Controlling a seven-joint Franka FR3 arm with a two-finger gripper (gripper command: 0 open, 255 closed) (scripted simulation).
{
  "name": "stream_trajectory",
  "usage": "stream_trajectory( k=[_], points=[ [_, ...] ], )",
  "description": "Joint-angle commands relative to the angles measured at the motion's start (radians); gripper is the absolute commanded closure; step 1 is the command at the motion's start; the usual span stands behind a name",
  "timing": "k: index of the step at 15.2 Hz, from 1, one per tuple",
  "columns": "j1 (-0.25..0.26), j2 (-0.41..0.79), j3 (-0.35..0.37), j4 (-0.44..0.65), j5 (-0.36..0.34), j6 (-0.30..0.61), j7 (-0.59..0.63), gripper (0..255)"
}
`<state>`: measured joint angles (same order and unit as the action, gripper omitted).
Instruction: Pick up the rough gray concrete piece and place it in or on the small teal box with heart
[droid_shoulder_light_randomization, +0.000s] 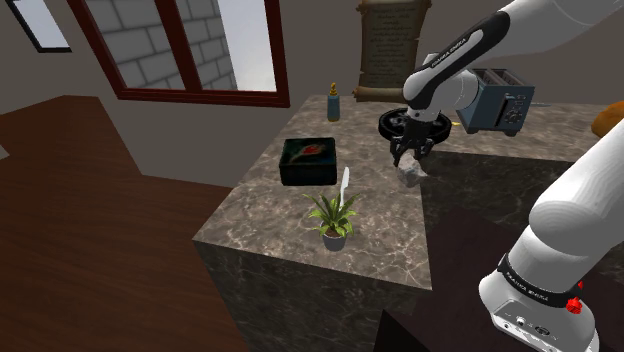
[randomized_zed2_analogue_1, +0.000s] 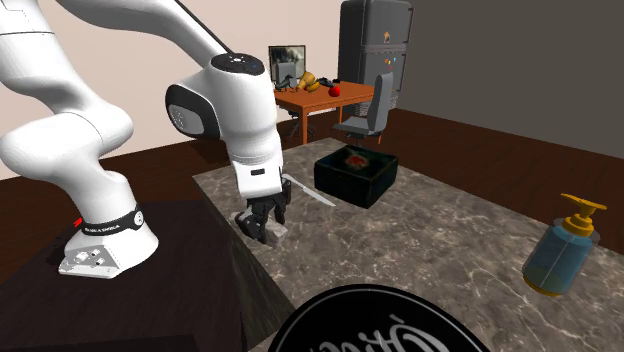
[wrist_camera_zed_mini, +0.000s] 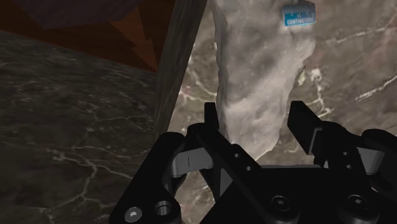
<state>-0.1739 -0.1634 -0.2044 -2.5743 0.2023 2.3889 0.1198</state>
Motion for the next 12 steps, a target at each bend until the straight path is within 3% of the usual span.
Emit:
stream_trajectory(
  k=[1,12],
  points=[
    [0.0,0.001,0.0,0.0,0.0,0.001,0.0,255],
    [-0.013,-0.091,0.008,0.047,-0.045,-0.132,0.048,255]
  ],
)
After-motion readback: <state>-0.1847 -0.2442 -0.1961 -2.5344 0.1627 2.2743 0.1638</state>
